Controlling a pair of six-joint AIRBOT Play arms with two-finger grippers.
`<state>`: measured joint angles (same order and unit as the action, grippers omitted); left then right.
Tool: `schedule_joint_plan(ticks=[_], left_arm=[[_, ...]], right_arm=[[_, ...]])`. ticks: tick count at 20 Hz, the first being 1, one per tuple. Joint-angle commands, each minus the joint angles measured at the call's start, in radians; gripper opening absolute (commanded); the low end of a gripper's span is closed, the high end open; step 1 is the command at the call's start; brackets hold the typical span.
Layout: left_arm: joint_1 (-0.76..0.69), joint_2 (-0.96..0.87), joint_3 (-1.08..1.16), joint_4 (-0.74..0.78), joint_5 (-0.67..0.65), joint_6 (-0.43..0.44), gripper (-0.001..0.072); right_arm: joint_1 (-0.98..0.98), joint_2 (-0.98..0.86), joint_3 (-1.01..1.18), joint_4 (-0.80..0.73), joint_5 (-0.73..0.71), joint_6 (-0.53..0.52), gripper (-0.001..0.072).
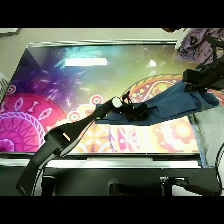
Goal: Fold the clothes and pants, and hang the long-sleeved shirts on hangers.
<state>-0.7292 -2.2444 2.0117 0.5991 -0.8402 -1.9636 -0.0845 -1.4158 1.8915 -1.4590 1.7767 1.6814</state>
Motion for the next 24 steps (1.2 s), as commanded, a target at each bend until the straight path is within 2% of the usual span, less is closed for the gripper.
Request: schedule_joint_plan(ticks=[1, 5, 9, 12, 16, 20, 24], left_arm=[[0.093, 0.069, 0.009, 0.134, -0.145, -0.005, 0.0012], [0.278, 0.259, 0.009, 0.431, -0.385, -0.045, 0.0012], [0.468, 0.452, 0.009, 0.604, -0.571, -0.045, 0.0013], [0.594, 0.568, 0.009, 0.64, -0.643, -0.039, 0.0014], [0.711, 0.664, 0.009, 0.641, -0.673, 0.003, 0.0014], [0.775, 0.686, 0.009, 0.64, -0.705, 0.004, 0.0014], [0.782, 0.685, 0.009, 0.641, -0.713, 0.027, 0.0015]], right_arm=[[0.001, -0.01, 0.003, 0.031, 0.0, 0.046, 0.003], [0.068, -0.037, 0.003, 0.092, -0.032, 0.117, 0.003], [0.25, -0.097, 0.003, 0.081, -0.073, 0.225, 0.003], [0.402, -0.174, 0.003, 0.06, -0.119, 0.308, 0.003], [0.553, -0.294, 0.003, 0.06, -0.165, 0.381, 0.003], [0.613, -0.378, 0.003, 0.074, -0.254, 0.441, 0.003], [0.616, -0.407, 0.003, 0.134, -0.337, 0.451, 0.0039]])
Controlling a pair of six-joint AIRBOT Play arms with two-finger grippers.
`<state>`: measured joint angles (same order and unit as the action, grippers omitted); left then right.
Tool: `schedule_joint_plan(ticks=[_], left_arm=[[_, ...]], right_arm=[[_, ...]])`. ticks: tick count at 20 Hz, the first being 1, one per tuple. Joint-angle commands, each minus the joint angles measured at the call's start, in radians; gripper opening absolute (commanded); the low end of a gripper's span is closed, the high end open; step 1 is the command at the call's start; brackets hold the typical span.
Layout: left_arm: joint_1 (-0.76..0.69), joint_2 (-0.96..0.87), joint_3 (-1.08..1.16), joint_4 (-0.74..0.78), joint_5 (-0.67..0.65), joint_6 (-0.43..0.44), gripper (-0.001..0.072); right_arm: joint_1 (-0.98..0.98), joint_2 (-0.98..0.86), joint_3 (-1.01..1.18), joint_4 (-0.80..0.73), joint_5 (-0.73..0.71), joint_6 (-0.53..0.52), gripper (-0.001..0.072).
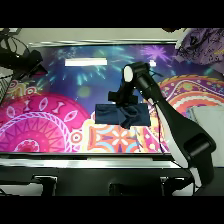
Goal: Fold the clothes and pants, and hang the long-sleeved shirts on hangers.
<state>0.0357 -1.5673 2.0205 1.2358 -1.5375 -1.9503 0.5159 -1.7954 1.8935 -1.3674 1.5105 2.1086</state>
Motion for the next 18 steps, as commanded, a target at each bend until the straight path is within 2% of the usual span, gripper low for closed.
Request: schedule_joint_plan(ticks=[1, 3, 4, 6, 8, 10, 11, 14, 15, 18], left_arm=[[0.017, 0.007, 0.0, 0.004, -0.016, 0.014, 0.0015], [0.017, 0.004, 0.0, 0.004, -0.016, 0.014, 0.0015], [0.017, 0.003, -0.001, 0.004, -0.016, 0.014, 0.0015], [0.017, 0.002, -0.001, 0.008, -0.016, 0.014, 0.0015], [0.017, 0.002, -0.001, 0.016, -0.016, 0.014, 0.0015], [0.017, 0.002, -0.001, 0.026, -0.016, 0.014, 0.0015], [0.017, 0.002, -0.001, 0.027, -0.016, 0.014, 0.0014], [0.017, 0.002, 0.0, 0.049, -0.016, 0.014, 0.0015], [0.017, 0.002, 0.0, 0.054, -0.016, 0.014, 0.0015], [0.017, 0.002, 0.0, 0.06, -0.016, 0.014, 0.0015]], right_arm=[[0.015, -0.028, 0.001, 0.059, -0.088, 0.024, 0.0129], [0.015, -0.025, 0.002, 0.127, -0.118, 0.012, 0.0411], [0.015, -0.019, 0.002, 0.168, -0.142, -0.021, 0.0496], [0.014, 0.018, 0.002, 0.212, -0.214, -0.072, 0.0499], [-0.011, 0.077, 0.002, 0.212, -0.28, -0.074, 0.0499], [-0.082, 0.144, 0.002, 0.212, -0.289, -0.08, 0.0519], [-0.138, 0.181, 0.002, 0.212, -0.27, -0.105, 0.0554], [-0.345, 0.261, 0.002, 0.212, -0.149, -0.251, 0.0558], [-0.425, 0.272, 0.0, 0.212, -0.1, -0.306, 0.0607], [-0.679, 0.274, -0.097, 0.274, -0.037, -0.446, 0.0615]])
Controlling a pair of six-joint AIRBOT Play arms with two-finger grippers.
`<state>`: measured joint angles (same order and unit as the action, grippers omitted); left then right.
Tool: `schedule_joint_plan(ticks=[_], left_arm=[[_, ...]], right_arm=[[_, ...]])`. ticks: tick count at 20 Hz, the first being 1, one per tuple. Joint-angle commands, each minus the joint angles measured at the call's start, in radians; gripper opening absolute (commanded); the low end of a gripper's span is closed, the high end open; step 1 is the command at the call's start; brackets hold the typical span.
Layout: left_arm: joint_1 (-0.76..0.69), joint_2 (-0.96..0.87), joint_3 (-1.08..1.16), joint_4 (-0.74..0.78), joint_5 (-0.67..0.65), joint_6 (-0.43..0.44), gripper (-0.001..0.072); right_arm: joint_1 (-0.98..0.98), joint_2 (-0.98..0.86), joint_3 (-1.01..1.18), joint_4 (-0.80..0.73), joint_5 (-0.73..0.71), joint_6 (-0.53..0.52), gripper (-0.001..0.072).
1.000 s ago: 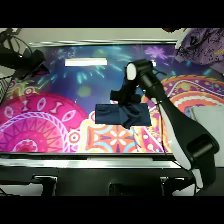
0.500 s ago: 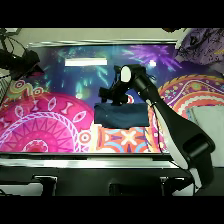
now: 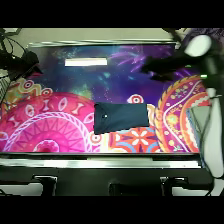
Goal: Fold the clothes and pants, and hang the long-sleeved shirts on hangers.
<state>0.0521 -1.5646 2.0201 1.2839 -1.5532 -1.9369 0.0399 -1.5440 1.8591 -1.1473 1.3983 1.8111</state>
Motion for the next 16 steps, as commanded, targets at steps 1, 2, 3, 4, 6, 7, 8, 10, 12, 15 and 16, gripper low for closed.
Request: schedule_joint_plan(ticks=[1, 2, 3, 4, 6, 7, 8, 10, 12, 15, 16], left_arm=[[0.001, -0.001, 0.0, 0.012, 0.0, 0.0, 0.0015], [0.001, -0.001, 0.0, 0.012, 0.0, 0.0, 0.0015], [0.001, -0.001, 0.0, 0.012, 0.0, 0.0, 0.0015], [0.001, -0.001, 0.0, 0.012, 0.0, 0.0, 0.0015], [0.001, -0.001, 0.0, 0.012, 0.0, 0.0, 0.0015], [0.001, -0.001, 0.0, 0.012, 0.0, 0.0, 0.0015], [0.001, -0.001, 0.0, 0.012, 0.0, 0.0, 0.0016], [0.0, -0.001, 0.0, 0.019, 0.001, 0.0, 0.0016], [0.0, -0.001, 0.0, 0.026, 0.0, 0.0, 0.0016], [0.0, -0.001, 0.0, 0.027, 0.0, 0.0, 0.0016], [0.0, -0.001, 0.0, 0.027, 0.0, 0.0, 0.0016]], right_arm=[[-0.272, 0.022, -0.139, 0.132, 0.06, -0.184, 0.0614], [-0.332, 0.022, -0.238, 0.231, 0.038, -0.237, 0.0613], [-0.37, 0.022, -0.341, 0.311, 0.011, -0.292, 0.0612], [-0.387, 0.022, -0.434, 0.355, -0.017, -0.341, 0.0611], [-0.385, 0.014, -0.596, 0.394, -0.074, -0.421, 0.061], [-0.378, 0.003, -0.659, 0.418, -0.105, -0.453, 0.0609], [-0.37, -0.011, -0.705, 0.442, -0.128, -0.482, 0.0608], [-0.344, -0.048, -0.76, 0.473, -0.167, -0.523, 0.0578], [-0.306, -0.096, -0.767, 0.491, -0.187, -0.551, 0.0564], [-0.25, -0.148, -0.767, 0.509, -0.245, -0.57, 0.0514], [-0.233, -0.163, -0.767, 0.51, -0.259, -0.57, 0.0475]])
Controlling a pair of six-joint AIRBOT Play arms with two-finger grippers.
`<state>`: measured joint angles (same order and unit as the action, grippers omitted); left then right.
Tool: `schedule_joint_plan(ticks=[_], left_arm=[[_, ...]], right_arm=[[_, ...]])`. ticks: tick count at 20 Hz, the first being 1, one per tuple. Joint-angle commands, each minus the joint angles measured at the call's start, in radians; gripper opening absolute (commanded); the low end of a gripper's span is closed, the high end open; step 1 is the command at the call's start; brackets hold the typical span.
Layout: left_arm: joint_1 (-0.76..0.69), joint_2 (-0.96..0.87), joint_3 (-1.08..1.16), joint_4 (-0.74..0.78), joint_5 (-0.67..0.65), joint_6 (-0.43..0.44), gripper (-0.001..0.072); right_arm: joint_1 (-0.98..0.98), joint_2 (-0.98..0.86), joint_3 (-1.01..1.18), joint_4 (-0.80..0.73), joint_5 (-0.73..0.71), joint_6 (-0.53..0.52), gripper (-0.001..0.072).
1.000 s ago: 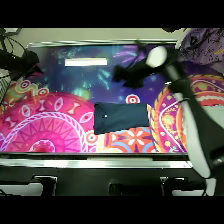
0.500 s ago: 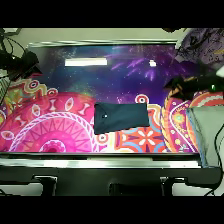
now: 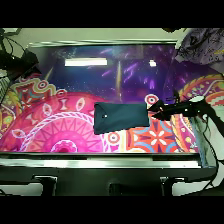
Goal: Fold the clothes and pants, and hang the long-sleeved shirts on hangers.
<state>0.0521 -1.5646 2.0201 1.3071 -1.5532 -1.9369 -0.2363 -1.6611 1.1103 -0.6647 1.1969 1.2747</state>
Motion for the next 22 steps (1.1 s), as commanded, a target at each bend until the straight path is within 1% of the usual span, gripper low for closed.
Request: schedule_joint_plan(ticks=[1, 2, 3, 4, 5, 7, 9, 10, 14, 15, 19, 22], left_arm=[[0.0, -0.001, 0.0, 0.003, 0.0, 0.0, 0.0016], [0.0, -0.001, 0.0, 0.003, 0.0, 0.0, 0.0016], [0.0, -0.001, 0.0, 0.003, 0.0, -0.001, 0.0016], [0.0, -0.001, 0.0, 0.003, 0.0, 0.0, 0.0016], [0.0, -0.001, 0.0, 0.003, 0.0, 0.0, 0.0016], [0.0, -0.001, 0.0, 0.003, 0.0, 0.0, 0.0016], [0.0, -0.001, 0.0, 0.003, 0.0, 0.0, 0.0016], [0.0, -0.001, 0.0, 0.003, 0.0, 0.0, 0.0016], [0.0, -0.001, 0.0, 0.003, 0.0, 0.0, 0.0016], [0.0, -0.001, 0.0, 0.003, 0.0, 0.0, 0.0016], [0.0, -0.002, 0.0, 0.003, 0.0, 0.0, 0.0016], [0.0, -0.002, 0.0, 0.003, 0.0, 0.0, 0.0016]], right_arm=[[0.06, -0.057, -0.018, 0.029, -0.068, -0.033, 0.047], [0.078, -0.065, -0.018, 0.029, -0.081, -0.033, 0.0429], [0.094, -0.068, -0.018, 0.029, -0.096, -0.033, 0.0352], [0.111, -0.068, -0.018, 0.029, -0.114, -0.034, 0.0326], [0.122, -0.068, -0.018, 0.032, -0.126, -0.033, 0.0204], [0.119, -0.068, -0.006, 0.063, -0.118, -0.04, 0.0031], [0.118, -0.068, 0.061, 0.046, -0.085, -0.008, 0.003], [0.118, -0.068, 0.116, 0.026, -0.068, 0.025, 0.003], [0.107, -0.068, 0.373, -0.145, -0.025, 0.21, 0.003], [0.091, -0.068, 0.424, -0.168, -0.02, 0.256, 0.003], [-0.022, -0.068, 0.568, -0.17, -0.014, 0.333, 0.003], [-0.123, -0.068, 0.637, -0.172, -0.013, 0.378, 0.003]])
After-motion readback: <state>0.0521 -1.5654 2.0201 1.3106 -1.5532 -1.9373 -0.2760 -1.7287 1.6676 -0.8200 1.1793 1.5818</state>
